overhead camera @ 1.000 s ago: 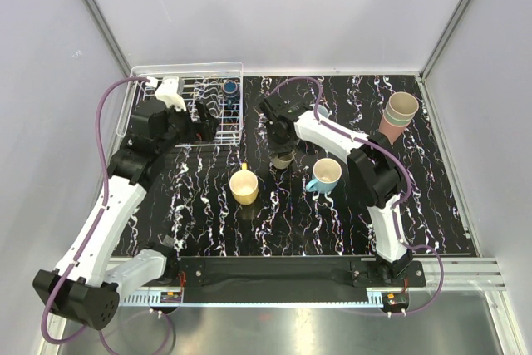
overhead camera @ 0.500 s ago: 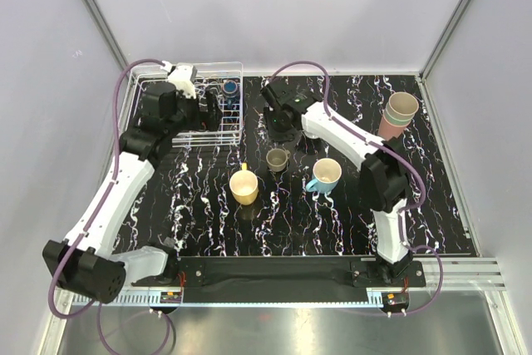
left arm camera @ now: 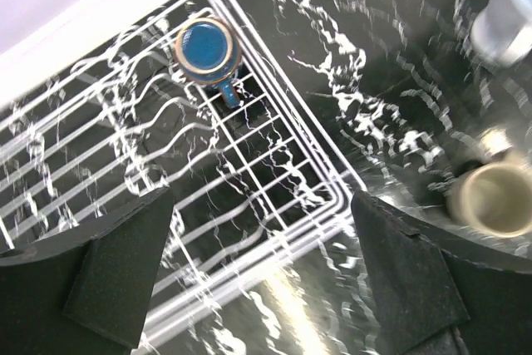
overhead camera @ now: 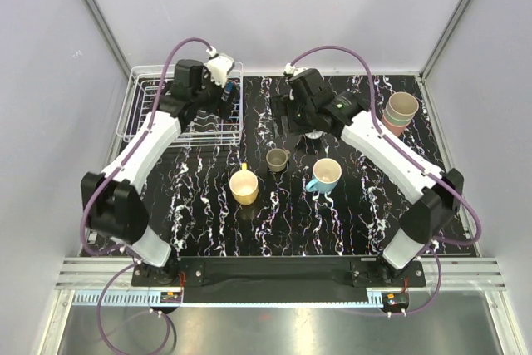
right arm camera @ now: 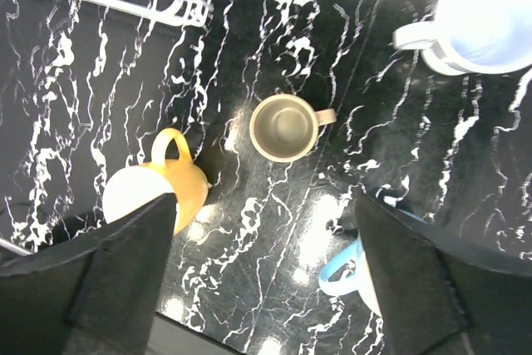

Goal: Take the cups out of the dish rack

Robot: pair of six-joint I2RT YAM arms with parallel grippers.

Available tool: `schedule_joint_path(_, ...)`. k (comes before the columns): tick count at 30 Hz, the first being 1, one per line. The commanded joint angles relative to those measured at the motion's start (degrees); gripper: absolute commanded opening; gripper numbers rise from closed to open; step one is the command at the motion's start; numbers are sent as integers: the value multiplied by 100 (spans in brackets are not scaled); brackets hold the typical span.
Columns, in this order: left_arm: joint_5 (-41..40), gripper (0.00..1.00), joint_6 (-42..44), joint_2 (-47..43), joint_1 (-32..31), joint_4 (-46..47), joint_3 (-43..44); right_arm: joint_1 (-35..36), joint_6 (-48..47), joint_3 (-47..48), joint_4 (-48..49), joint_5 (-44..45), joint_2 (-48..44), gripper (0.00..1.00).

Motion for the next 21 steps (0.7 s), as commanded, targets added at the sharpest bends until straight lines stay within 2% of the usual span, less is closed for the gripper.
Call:
schedule_joint_path(1,588,93,1348,454,73,275,424,-81,-163,-243,419,278,-433,97)
schedule_joint_path(9,2389,83,1613,1623,872,457,1242,-309,-250,-639,727,314,-881,100)
schedule_joint_path(12,2426,84,1938,1808,908,914,1101,-397,-294,-797,832,270,-1013,100)
schedule_joint_path(17,2715,85,3019,2133,935,1178,909,-538,-400,-964,1008,165,-1101,99)
schedule_joint_path(21,2813,86,3495,2370,961,2057,618,-591,-400,-1043,1131,-38,-1093,100)
